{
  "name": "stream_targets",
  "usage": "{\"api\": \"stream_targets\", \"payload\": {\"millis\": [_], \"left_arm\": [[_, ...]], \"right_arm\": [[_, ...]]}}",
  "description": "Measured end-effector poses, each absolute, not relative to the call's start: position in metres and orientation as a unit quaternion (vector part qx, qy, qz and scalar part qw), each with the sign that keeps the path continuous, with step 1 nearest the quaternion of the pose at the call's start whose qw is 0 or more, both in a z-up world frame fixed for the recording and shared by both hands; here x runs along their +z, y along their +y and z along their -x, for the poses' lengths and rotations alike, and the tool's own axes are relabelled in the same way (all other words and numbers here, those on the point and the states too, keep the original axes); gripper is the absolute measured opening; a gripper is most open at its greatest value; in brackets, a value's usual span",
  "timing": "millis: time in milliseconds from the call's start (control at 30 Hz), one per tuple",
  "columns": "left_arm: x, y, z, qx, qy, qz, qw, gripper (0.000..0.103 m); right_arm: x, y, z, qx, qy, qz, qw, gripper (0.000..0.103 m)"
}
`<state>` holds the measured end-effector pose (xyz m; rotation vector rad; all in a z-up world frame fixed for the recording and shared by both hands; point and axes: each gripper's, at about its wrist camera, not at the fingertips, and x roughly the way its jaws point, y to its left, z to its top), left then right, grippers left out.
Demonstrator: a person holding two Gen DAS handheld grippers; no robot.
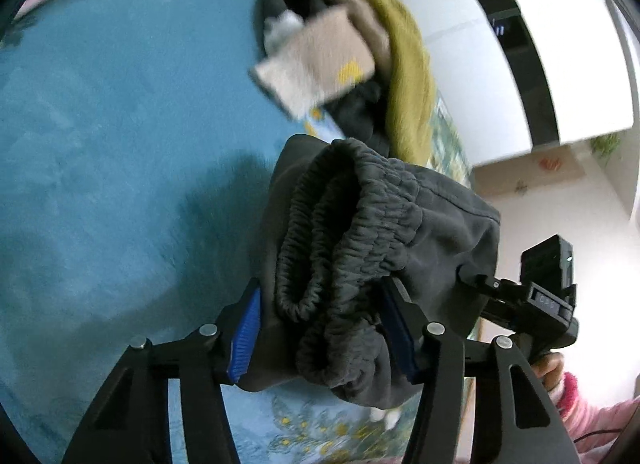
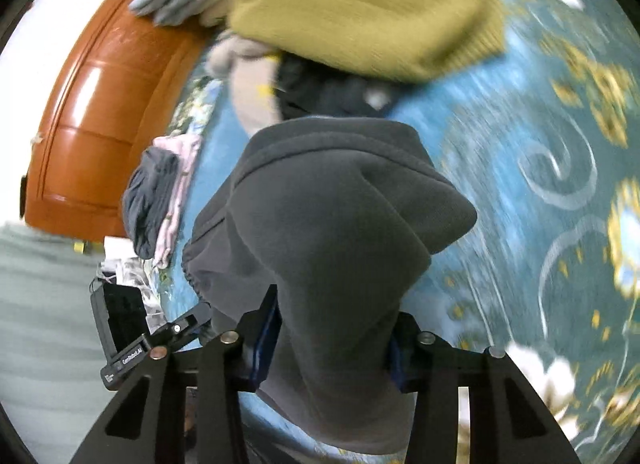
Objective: Fold clothes
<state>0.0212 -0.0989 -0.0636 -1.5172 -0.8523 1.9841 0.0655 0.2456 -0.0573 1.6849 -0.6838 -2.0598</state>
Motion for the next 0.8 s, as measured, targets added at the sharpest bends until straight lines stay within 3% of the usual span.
{"api": "stream_targets", "payload": {"millis": [267, 567, 800], "left_arm": [[-0.02, -0.195, -0.019, 0.774, -0.373, 0.478, 0.184, 0.058], [0.032, -0.332, 0.002, 0.814, -0.427, 0.382, 0.096, 0.058], [0.048, -0.408, 0.034, 0.828, -0.432, 0.356, 0.042, 0.057]], "right_arm": [[-0.006, 0.137, 0.006, -0.737, -0.165, -0.582, 0.3, 0.048], [0.068, -0.073, 0.097, -0.694, -0.03, -0.557, 0.456, 0.048], [0.084, -0.22, 0.155, -0.66, 0.008, -0.56, 0.5, 0.048]]}}
